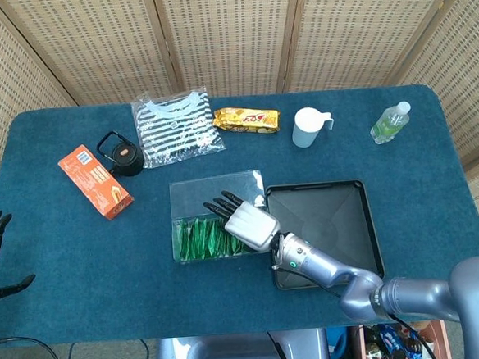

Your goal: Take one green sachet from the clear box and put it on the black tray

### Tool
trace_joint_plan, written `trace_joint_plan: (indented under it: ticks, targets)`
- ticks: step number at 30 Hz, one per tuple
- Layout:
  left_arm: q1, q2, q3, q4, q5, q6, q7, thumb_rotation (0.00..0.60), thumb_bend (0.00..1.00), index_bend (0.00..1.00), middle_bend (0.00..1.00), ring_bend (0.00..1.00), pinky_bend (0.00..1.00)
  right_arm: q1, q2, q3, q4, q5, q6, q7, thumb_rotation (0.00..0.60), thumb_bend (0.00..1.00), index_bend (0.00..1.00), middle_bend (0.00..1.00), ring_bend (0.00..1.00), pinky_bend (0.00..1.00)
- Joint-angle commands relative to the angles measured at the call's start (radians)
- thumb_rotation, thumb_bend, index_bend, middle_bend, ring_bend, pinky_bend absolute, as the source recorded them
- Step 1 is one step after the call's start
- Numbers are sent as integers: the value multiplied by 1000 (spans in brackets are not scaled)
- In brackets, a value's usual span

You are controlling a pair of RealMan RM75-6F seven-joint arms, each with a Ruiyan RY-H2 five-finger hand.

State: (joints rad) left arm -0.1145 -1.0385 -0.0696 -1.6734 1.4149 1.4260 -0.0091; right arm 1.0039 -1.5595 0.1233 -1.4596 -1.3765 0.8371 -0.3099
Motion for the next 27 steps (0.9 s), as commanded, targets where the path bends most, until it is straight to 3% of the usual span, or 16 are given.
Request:
trace_joint_plan:
  ticks: [1, 27]
  targets:
    - [0, 0, 0, 0, 0, 0, -1, 600, 123, 0, 0, 0, 0, 2, -9, 2, 8, 4, -4, -7, 600, 342, 489, 0, 0, 69]
    - [-1, 2, 0, 3, -2, -3, -8, 600, 123, 0, 0, 0, 0, -9, -42, -6, 57, 33, -23, -53, 600, 478, 531, 0, 0, 79]
